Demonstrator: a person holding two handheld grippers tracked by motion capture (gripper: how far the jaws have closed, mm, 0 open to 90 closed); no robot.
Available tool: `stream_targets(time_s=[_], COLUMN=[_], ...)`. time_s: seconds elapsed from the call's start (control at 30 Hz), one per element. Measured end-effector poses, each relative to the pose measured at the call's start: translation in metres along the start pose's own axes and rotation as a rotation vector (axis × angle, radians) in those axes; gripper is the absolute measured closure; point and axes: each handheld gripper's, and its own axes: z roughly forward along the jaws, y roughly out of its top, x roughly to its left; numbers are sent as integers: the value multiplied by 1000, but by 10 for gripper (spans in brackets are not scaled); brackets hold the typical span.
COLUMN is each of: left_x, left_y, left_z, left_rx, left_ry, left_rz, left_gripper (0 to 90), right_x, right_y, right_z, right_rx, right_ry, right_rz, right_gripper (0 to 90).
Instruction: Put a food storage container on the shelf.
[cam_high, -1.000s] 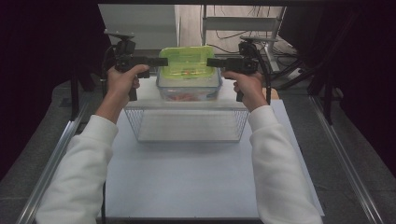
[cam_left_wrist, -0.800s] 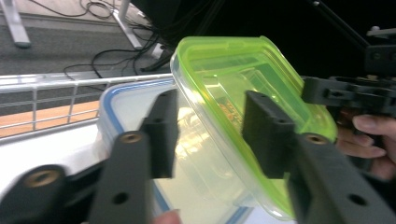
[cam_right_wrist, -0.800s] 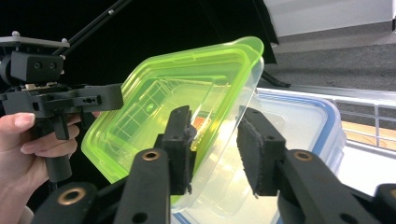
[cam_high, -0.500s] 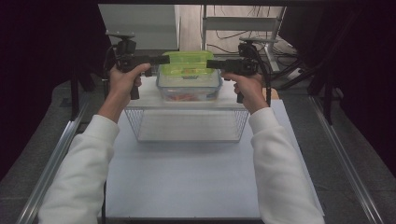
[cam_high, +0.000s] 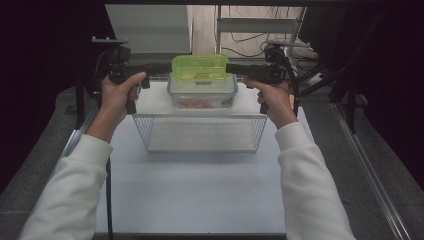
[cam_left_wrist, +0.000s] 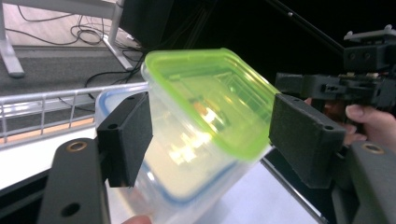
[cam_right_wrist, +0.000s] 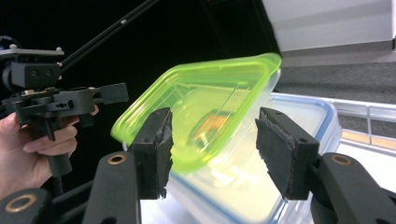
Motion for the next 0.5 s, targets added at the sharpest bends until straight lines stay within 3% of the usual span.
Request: stream_targets(time_s=[0.3, 0.5], left_x=[-2, -5], left_y=[-18, -34], left_z=[-14, -23], left_rx=[34, 43], left_ry=[12, -2], left_rz=[17, 45], left_gripper=[301, 295], right_x=[5, 3], right_y=[-18, -38], right_z=[-18, -35], right_rx=[24, 18], right_ry=[16, 44], right_rz=[-26, -64], right_gripper=[439, 438])
